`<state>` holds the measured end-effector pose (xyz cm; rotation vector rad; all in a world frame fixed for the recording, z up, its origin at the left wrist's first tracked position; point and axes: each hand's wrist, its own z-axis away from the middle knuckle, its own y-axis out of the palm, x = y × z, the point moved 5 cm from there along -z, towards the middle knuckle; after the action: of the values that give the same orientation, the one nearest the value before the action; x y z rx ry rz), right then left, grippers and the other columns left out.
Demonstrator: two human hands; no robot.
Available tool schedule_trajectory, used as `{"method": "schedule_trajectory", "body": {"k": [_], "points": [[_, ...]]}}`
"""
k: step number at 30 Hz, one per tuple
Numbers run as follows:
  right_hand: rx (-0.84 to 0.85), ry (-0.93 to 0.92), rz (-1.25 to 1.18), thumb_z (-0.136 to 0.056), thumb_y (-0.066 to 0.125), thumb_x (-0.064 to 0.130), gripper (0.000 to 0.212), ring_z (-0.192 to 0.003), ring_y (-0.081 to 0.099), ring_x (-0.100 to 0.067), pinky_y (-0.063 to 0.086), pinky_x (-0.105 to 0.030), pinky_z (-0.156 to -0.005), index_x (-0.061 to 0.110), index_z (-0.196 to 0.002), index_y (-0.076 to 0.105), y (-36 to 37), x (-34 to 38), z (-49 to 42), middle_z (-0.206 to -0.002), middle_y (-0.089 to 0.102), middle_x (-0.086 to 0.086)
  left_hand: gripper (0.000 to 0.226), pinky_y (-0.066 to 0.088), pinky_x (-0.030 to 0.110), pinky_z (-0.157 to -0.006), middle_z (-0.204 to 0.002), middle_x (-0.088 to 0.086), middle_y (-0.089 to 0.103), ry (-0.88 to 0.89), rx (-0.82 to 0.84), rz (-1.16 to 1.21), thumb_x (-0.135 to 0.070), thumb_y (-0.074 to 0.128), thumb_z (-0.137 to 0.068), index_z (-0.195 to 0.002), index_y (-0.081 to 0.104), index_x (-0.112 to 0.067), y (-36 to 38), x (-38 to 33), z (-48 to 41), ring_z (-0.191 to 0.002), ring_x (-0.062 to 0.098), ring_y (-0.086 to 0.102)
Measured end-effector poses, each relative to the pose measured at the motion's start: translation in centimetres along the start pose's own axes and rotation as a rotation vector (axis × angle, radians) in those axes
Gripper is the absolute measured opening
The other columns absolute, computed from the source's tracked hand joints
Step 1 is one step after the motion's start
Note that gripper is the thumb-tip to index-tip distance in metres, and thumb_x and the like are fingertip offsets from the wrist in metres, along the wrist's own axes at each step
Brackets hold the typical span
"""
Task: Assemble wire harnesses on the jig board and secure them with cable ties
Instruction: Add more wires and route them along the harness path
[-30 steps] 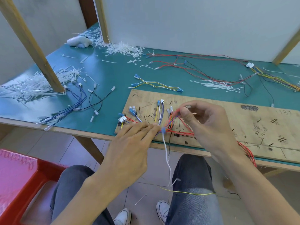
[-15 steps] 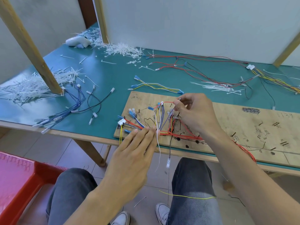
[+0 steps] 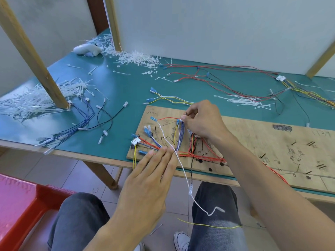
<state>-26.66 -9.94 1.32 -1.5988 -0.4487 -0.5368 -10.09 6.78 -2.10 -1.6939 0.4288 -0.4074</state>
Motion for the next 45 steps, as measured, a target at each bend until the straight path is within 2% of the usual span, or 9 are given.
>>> {"method": "schedule_trajectory", "body": {"k": [10, 18, 23, 25, 29, 33, 38, 42, 45], "points": [[0.072, -0.064, -0.065, -0.085, 0.087, 0.024, 0.013, -0.078, 0.065, -0.014, 0.058, -0.042, -0.090, 0.028, -0.083, 0.076, -0.2, 0.4, -0.5, -0.077, 0.072, 0.011, 0.086, 0.039, 0.033, -0.110, -0.118, 0.001, 0.060, -0.093, -0.110, 0.269, 0.004, 0.067, -0.060, -0.143, 0.047, -0.007, -1.5, 0.9, 0.2, -0.137, 0.024, 0.043], [0.130, -0.197, 0.020, -0.086, 0.086, 0.015, 0.011, -0.065, 0.063, -0.008, 0.058, -0.034, -0.078, 0.026, -0.088, 0.083, -0.3, 0.6, -0.4, -0.068, 0.068, 0.013, 0.019, 0.040, 0.023, -0.081, -0.085, -0.012, 0.064, -0.310, -0.650, 0.416, -0.006, 0.055, -0.080, -0.084, 0.069, -0.018, -5.5, 6.1, -2.6, -0.094, 0.019, 0.053], [0.213, -0.199, -0.004, -0.082, 0.091, 0.012, 0.017, -0.057, 0.063, -0.004, 0.048, -0.016, -0.060, 0.027, -0.085, 0.085, -0.7, 0.5, -0.8, -0.055, 0.066, 0.018, 0.026, 0.046, 0.036, -0.094, -0.114, -0.007, 0.068, -0.319, -0.101, 0.399, -0.021, 0.064, -0.096, -0.120, 0.072, -0.028, -3.6, 11.3, -11.3, -0.108, 0.023, 0.056], [0.223, -0.189, -0.018, -0.081, 0.091, 0.012, 0.017, -0.057, 0.061, -0.002, 0.046, -0.016, -0.059, 0.027, -0.085, 0.085, -0.7, 0.5, -1.0, -0.052, 0.065, 0.018, 0.020, 0.047, 0.031, -0.087, -0.108, -0.007, 0.071, -0.285, 0.055, 0.430, -0.022, 0.071, -0.095, -0.113, 0.075, -0.027, -3.1, 12.2, -13.5, -0.099, 0.020, 0.062], [0.243, -0.173, -0.017, -0.081, 0.091, 0.014, 0.021, -0.052, 0.056, 0.003, 0.045, -0.022, -0.065, 0.033, -0.078, 0.081, -0.8, 0.5, -1.2, -0.048, 0.060, 0.027, 0.013, 0.054, 0.025, -0.078, -0.079, -0.010, 0.076, -0.195, 0.127, 0.429, -0.020, 0.078, -0.090, -0.082, 0.077, -0.030, -3.0, 12.7, -14.9, -0.075, 0.000, 0.068], [0.250, -0.174, -0.036, -0.082, 0.090, 0.013, 0.026, -0.047, 0.054, 0.009, 0.042, -0.023, -0.064, 0.035, -0.074, 0.078, -0.8, 0.4, -1.2, -0.046, 0.059, 0.026, 0.009, 0.039, 0.002, -0.057, -0.063, -0.018, 0.071, -0.101, 0.220, 0.442, -0.021, 0.080, -0.090, -0.081, 0.078, -0.023, -2.6, 12.3, -14.7, -0.061, -0.014, 0.063], [0.242, -0.184, -0.079, -0.083, 0.090, 0.014, 0.016, -0.067, 0.065, -0.006, 0.056, -0.028, -0.076, 0.029, -0.085, 0.085, -0.8, 0.3, -1.0, -0.064, 0.072, 0.013, 0.016, 0.046, 0.024, -0.068, -0.071, -0.011, 0.070, -0.117, 0.198, 0.400, -0.018, 0.075, -0.093, -0.080, 0.072, -0.027, -3.6, 12.1, -15.8, -0.074, 0.011, 0.067], [0.239, -0.192, -0.075, -0.082, 0.090, 0.015, 0.016, -0.053, 0.057, 0.004, 0.048, -0.022, -0.065, 0.031, -0.085, 0.085, -0.8, 0.1, -1.1, -0.053, 0.067, 0.018, 0.015, 0.047, 0.024, -0.070, -0.070, -0.015, 0.075, -0.083, 0.383, 0.353, -0.021, 0.077, -0.091, -0.079, 0.077, -0.028, -4.0, 12.0, -16.3, -0.066, -0.006, 0.064], [0.234, -0.194, -0.081, -0.082, 0.090, 0.016, 0.020, -0.060, 0.060, 0.000, 0.052, -0.022, -0.067, 0.035, -0.080, 0.084, -0.9, 0.0, -1.1, -0.061, 0.071, 0.019, 0.010, 0.054, 0.027, -0.079, -0.075, -0.013, 0.077, -0.048, 0.459, 0.265, -0.018, 0.080, -0.089, -0.082, 0.080, -0.025, -4.2, 11.5, -16.9, -0.076, 0.003, 0.070]]}}
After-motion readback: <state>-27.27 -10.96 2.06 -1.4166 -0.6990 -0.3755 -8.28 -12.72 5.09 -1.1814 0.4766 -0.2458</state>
